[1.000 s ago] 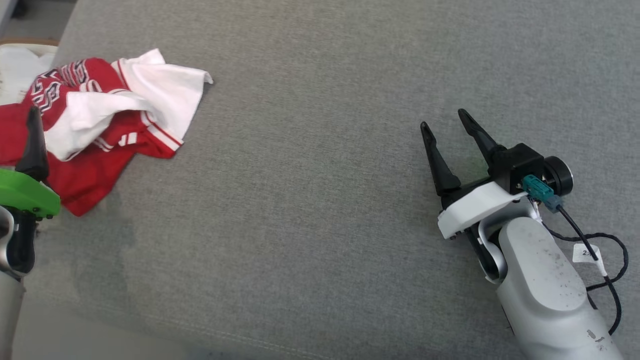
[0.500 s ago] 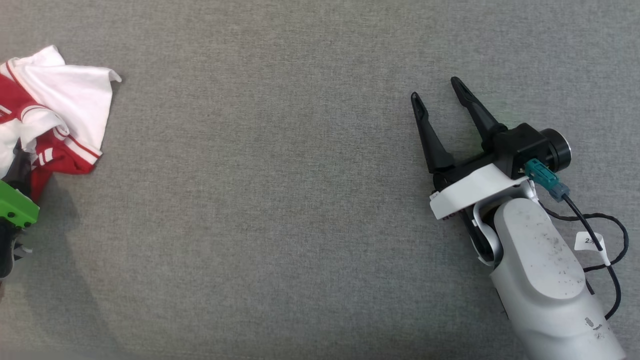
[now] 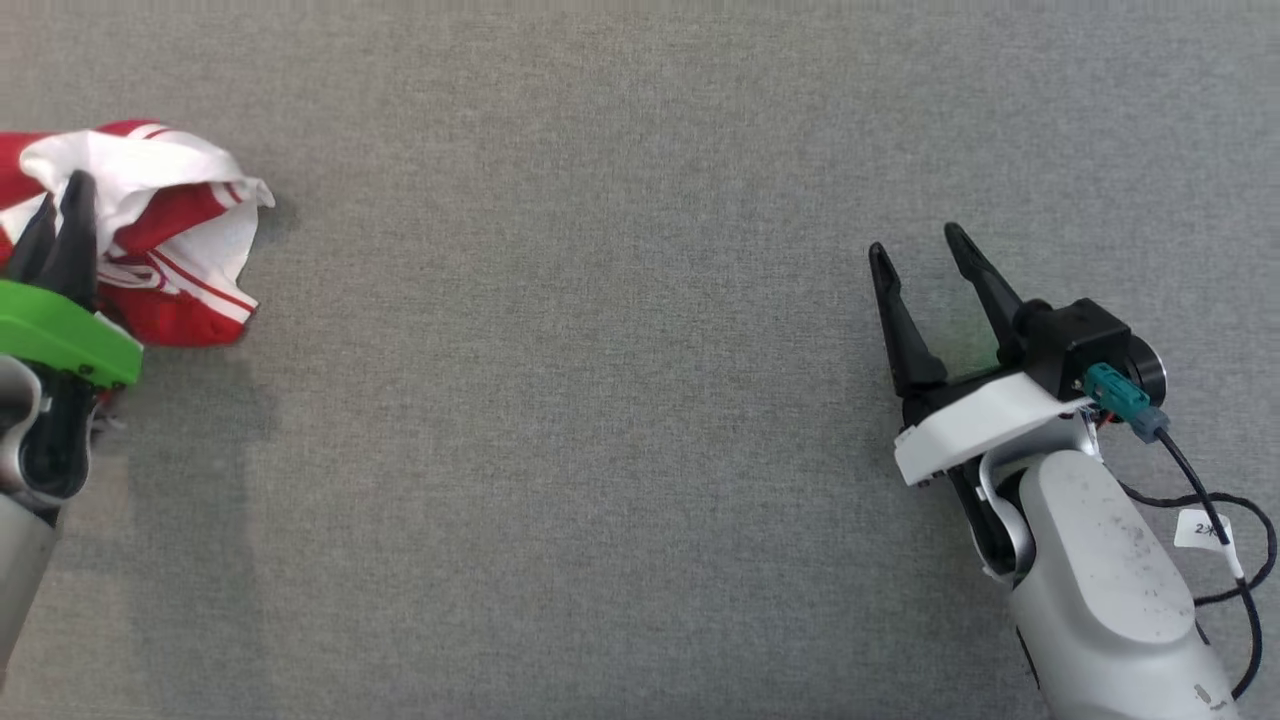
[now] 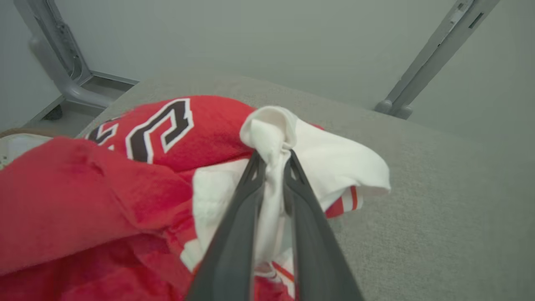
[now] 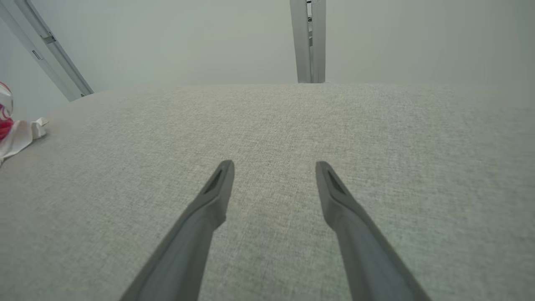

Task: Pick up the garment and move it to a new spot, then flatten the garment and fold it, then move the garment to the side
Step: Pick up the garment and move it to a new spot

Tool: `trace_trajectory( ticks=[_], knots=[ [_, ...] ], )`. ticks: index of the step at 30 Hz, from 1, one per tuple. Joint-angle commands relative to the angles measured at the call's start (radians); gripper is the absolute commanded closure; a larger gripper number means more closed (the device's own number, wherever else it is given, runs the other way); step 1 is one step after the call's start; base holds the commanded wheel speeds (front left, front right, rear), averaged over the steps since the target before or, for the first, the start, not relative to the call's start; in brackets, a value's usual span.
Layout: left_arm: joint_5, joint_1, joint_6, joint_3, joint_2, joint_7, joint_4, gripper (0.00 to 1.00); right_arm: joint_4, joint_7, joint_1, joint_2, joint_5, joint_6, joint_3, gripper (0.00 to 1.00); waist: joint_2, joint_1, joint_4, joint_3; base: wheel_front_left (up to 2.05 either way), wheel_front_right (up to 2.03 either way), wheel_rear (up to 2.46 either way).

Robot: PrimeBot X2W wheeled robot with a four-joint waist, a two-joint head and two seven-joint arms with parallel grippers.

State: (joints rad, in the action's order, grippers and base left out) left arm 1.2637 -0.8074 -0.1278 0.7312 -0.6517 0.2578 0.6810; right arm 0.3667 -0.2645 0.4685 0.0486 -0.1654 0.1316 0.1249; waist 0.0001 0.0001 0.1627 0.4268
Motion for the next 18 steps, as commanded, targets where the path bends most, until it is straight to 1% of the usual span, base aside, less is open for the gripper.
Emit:
trace_trajectory(
  ticks=[1, 4, 9, 11, 15, 18],
  knots=[
    [-0.006, -0.025, -0.005, -0.009, 0.008, 0.009, -0.042, 1.00, 0.003, 0.000, -0.036, 0.005, -0.018, -0.002, -0.010, 0.00, -0.0001, -0.0001, -0.021, -0.085, 0.00, 0.00, 0.00],
    [-0.034, -0.027, -0.005, -0.043, 0.031, 0.008, -0.128, 1.00, 0.000, 0.000, -0.075, 0.004, -0.040, -0.002, -0.028, 0.00, -0.0001, -0.0001, -0.050, -0.128, 0.00, 0.00, 0.00],
    [-0.089, 0.015, -0.004, -0.070, 0.096, 0.007, -0.225, 1.00, -0.002, 0.000, -0.138, 0.005, -0.077, -0.002, -0.038, 0.00, -0.0001, -0.0001, -0.136, -0.185, 0.00, 0.00, 0.00],
    [-0.107, 0.027, -0.004, -0.062, 0.125, 0.007, -0.253, 1.00, -0.008, 0.000, -0.157, 0.004, -0.087, -0.002, -0.038, 0.00, -0.0001, -0.0001, -0.177, -0.196, 0.00, 0.00, 0.00],
    [-0.124, 0.048, -0.004, -0.009, 0.191, 0.007, -0.278, 1.00, -0.016, 0.000, -0.190, 0.004, -0.095, -0.002, -0.039, 0.00, -0.0001, -0.0001, -0.262, -0.209, 0.00, 0.00, 0.00],
    [-0.110, 0.055, -0.004, 0.036, 0.246, 0.006, -0.279, 1.00, -0.021, 0.000, -0.208, 0.004, -0.098, -0.002, -0.043, 0.00, -0.0001, -0.0001, -0.319, -0.213, 0.00, 0.00, 0.00]
  ],
)
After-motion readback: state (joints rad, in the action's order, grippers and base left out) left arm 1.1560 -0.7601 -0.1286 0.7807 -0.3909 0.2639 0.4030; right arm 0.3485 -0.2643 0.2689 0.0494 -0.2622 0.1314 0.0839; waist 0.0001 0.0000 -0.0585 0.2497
